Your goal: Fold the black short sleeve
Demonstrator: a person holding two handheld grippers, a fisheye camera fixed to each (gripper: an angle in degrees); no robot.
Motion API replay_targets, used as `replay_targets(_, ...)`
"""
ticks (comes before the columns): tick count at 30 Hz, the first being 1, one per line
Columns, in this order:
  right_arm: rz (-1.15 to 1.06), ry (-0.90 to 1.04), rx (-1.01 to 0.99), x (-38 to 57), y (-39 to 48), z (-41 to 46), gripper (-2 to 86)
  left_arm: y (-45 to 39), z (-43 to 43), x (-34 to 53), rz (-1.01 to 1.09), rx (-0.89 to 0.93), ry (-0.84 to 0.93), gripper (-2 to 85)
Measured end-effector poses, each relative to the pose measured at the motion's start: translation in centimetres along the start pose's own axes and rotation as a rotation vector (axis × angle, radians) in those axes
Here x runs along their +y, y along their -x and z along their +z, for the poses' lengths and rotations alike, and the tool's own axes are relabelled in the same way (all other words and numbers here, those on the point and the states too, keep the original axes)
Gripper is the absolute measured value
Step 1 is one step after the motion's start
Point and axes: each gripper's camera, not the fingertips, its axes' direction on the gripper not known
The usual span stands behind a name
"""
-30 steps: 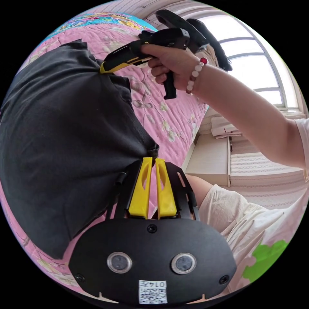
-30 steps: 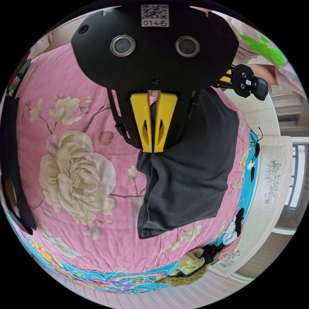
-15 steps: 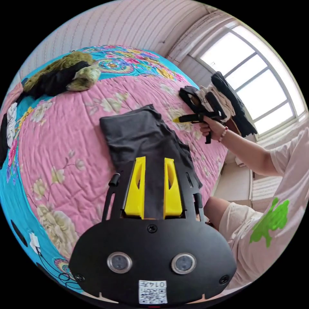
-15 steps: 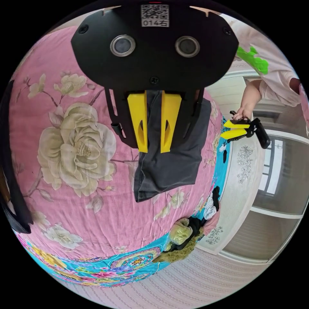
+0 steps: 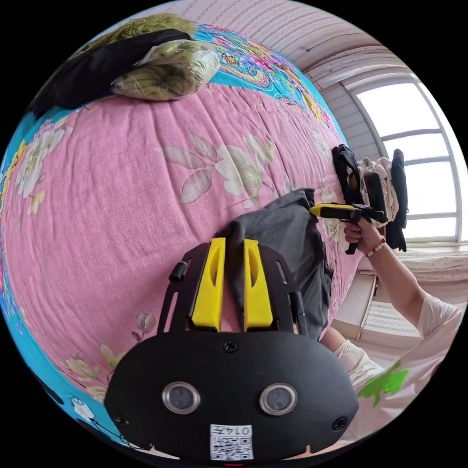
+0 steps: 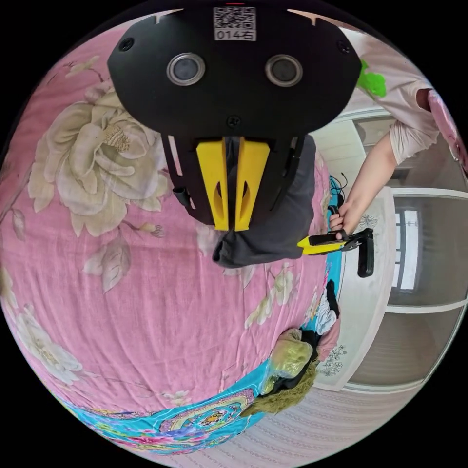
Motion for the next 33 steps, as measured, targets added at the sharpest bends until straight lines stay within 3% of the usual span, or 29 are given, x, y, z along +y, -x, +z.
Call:
replay_targets(11, -0.007, -0.013, -0.020, 2.3, -2.5, 1.5, 7.5, 4.6, -0.7, 0.8, 0.001, 0.158, 0.028, 5.4)
replay_targets(15, -0.008, 0.009, -0.016, 2.4, -2.3, 3.7, 2.9, 5.2, -1.1, 1.2, 0.009, 0.128, 0.039, 3.2)
replay_targets(22, -0.062, -0.094, -0.107, 4.1, -2.0, 1.8, 1.3, 5.4, -6.2, 3.3, 0.060, 0.066, -0.143, 1.5)
replay_targets(25, -0.108, -0.125, -0.108, 5.6, -1.2, 1.4, 1.1, 5.7, -7.4, 4.4, 0.043, 0.137, -0.195, 1.7)
replay_targets(28, -0.247, -0.163, -0.099, 9.2, 0.8, 1.8, 1.1, 4.6, -8.8, 6.9, 0.137, 0.151, -0.287, 2.0)
replay_targets(33, -0.683, -0.255, 0.044, 22.0, 6.5, 4.1, 1.1, 1.3, -9.9, 14.2, 0.388, 0.112, -0.376, 2.7)
